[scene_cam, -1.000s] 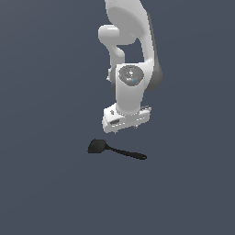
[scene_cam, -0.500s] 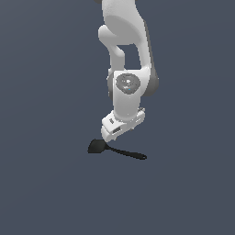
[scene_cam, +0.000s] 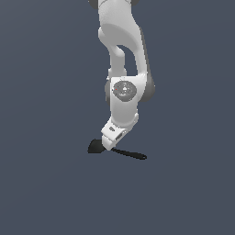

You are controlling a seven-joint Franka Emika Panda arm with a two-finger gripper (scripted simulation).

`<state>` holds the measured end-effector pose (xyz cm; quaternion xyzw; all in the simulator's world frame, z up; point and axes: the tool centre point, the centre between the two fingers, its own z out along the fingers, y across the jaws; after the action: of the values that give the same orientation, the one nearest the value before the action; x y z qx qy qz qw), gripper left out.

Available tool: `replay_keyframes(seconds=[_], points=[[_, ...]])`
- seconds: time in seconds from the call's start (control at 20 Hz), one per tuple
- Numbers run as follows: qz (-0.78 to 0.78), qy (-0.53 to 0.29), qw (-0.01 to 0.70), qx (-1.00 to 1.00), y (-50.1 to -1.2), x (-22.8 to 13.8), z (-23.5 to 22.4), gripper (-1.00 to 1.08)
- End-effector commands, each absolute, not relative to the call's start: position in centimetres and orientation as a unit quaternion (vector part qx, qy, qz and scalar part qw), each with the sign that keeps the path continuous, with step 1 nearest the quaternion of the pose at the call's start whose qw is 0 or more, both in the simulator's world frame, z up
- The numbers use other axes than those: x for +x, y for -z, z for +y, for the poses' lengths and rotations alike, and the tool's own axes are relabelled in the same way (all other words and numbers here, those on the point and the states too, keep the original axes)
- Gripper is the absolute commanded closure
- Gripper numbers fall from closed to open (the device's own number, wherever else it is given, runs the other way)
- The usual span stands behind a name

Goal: Pick up the object and move it to a goal position.

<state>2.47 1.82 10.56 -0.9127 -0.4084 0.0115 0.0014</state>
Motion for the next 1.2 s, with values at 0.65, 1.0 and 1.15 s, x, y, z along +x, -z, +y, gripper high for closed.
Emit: replay_keyframes(seconds=[0.65,1.0,1.15], points=[[-0.582,-0.004,0.001,-0.813,-7.8,4.0,0.4,-0.92],[-0.625,-0.001,0.000,-0.781,-7.0,4.4,-0.1,-0.92],[-0.635,0.000,0.000,-0.772,-6.8,4.5,-0.2,-0.92]])
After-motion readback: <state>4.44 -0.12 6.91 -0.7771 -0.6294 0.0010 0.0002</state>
